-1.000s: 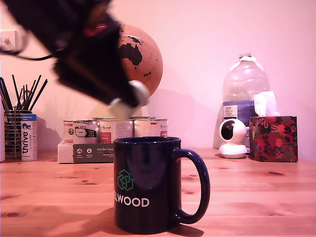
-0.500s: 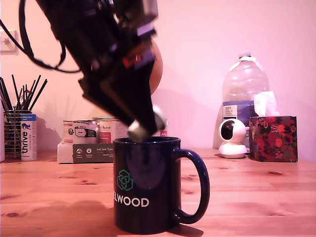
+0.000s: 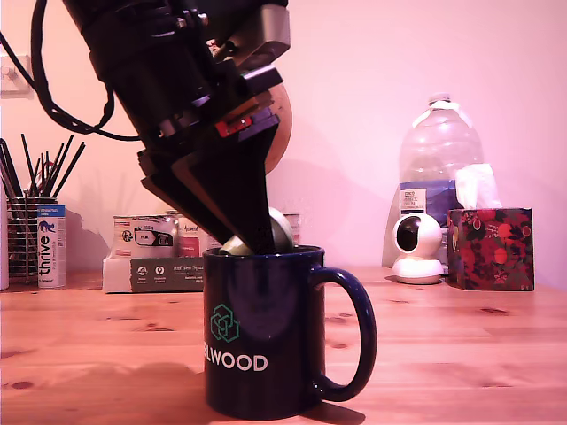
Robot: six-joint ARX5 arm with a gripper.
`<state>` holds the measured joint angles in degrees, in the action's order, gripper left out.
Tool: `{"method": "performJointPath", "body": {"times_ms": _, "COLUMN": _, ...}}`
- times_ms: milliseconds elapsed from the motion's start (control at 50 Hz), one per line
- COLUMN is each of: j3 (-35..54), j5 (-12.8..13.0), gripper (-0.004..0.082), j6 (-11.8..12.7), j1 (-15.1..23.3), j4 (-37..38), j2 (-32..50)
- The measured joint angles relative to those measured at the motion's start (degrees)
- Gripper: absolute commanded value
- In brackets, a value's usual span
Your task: Pick up the coffee capsules from the table one by one and drop them inside the nearest coffee cup
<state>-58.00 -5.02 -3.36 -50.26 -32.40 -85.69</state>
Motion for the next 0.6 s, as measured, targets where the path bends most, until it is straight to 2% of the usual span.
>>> {"method": "performJointPath", "body": {"times_ms": 40, "j3": 0.0, "j5": 0.0, "gripper": 0.034, "j6": 0.0, "j1": 0.0, "j4": 0.0, "j2": 0.0}}
{"method": "performJointPath", "body": {"times_ms": 120, "j3": 0.0, "j5": 0.0, "gripper": 0.0574, "j6": 0.0, "j1": 0.0, "j4": 0.0, "j2": 0.0}}
{"method": "performJointPath", "body": {"times_ms": 180, "j3": 0.0, "j5": 0.0, "gripper": 0.0664, "j6": 0.0, "j1": 0.0, "j4": 0.0, "j2": 0.0}}
{"method": "performJointPath", "body": {"times_ms": 440, "j3": -0.1, "j5": 0.5, "gripper": 0.0633, "j6": 0.2, "j1": 0.1, "j4": 0.5, "j2": 0.0}}
{"method": "performJointPath", "body": {"times_ms": 520, "j3": -0.2, "j5": 0.5, "gripper": 0.0548, "j6": 0.2, "j1": 0.1, "j4": 0.6, "j2": 0.0}}
{"method": "performJointPath", "body": {"times_ms": 600, "j3": -0.3, "j5": 0.5, "gripper": 0.0362, "j6": 0.2, "j1": -0.1, "j4": 0.2, "j2": 0.0}}
